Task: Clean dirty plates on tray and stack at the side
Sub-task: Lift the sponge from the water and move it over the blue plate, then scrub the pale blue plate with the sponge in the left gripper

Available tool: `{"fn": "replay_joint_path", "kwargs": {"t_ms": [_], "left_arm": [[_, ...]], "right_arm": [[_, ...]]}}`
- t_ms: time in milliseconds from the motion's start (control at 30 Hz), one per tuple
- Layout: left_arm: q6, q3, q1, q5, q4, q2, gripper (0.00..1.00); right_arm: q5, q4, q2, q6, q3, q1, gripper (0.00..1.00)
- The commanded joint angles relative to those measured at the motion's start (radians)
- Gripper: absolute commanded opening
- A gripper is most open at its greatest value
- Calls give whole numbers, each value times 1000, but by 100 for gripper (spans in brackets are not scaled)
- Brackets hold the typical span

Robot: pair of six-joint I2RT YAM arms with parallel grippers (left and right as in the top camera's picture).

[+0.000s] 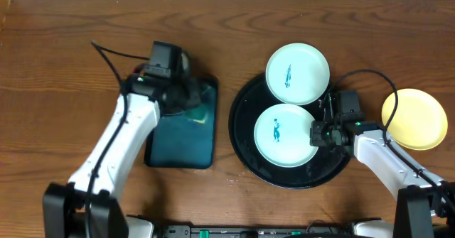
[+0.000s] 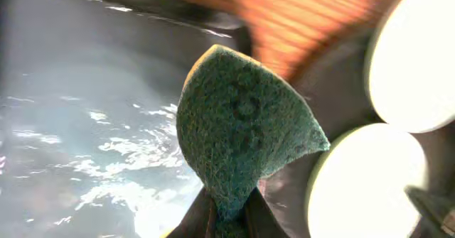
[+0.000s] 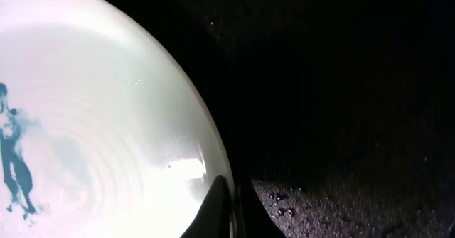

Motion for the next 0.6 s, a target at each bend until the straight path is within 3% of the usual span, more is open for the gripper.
{"fn": "replay_joint_path", "kwargs": {"t_ms": [0,267,567], "left_arm": [[-63,17,-134,59,51,-5,8],[-190,17,-396,7,265,105,8],[-377,17,-538,37,486,306,8]], "right_arm": [[-12,-3,21,9,11,2,1],[-15,3,26,2,11,30,1],[-15,5,26,2,11,29,1]]}}
